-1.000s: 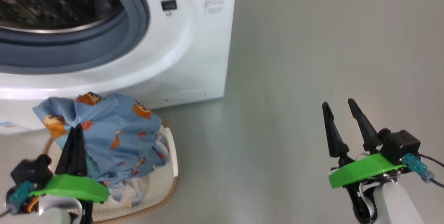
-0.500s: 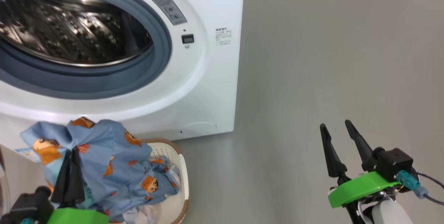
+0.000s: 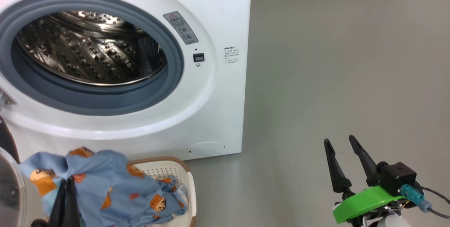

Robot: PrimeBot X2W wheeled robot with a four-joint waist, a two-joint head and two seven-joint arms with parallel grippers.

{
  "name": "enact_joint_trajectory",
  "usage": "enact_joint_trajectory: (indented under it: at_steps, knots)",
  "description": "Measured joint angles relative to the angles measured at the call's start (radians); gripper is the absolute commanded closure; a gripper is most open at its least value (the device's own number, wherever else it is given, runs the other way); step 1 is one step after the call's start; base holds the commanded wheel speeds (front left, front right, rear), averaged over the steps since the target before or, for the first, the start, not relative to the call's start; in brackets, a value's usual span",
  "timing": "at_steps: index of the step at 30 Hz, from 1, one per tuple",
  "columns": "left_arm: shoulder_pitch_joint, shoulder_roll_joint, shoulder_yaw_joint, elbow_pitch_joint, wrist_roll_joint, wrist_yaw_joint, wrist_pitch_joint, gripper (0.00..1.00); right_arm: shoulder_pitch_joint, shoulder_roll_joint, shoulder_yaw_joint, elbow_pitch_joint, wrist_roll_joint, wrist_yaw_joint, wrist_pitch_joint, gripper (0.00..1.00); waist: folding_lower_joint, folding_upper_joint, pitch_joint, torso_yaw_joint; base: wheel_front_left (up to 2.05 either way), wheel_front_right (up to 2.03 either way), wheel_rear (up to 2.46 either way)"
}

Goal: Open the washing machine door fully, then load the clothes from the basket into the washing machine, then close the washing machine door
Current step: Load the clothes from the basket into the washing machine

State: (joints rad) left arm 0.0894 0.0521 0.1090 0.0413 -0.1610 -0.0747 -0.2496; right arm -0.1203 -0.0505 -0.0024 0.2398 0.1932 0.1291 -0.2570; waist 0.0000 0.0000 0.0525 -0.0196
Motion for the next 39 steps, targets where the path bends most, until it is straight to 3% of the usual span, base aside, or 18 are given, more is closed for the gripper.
enact_joint_trajectory:
  at_steps: [22,39]
  knots:
    - [0.014,-0.011,-0.002,0.022,-0.017,-0.002,0.000,1.00,0.019,0.000,-0.006,0.003,0.003,0.000,0.000,0.00,0.0000,0.0000,0.001,-0.013,0.00,0.00,0.00]
    - [-0.336,-0.002,0.001,0.112,0.013,-0.021,-0.001,1.00,-0.024,0.000,0.025,-0.012,0.029,0.000,0.000,0.00,0.0000,0.0000,0.138,-0.033,0.00,0.00,0.00]
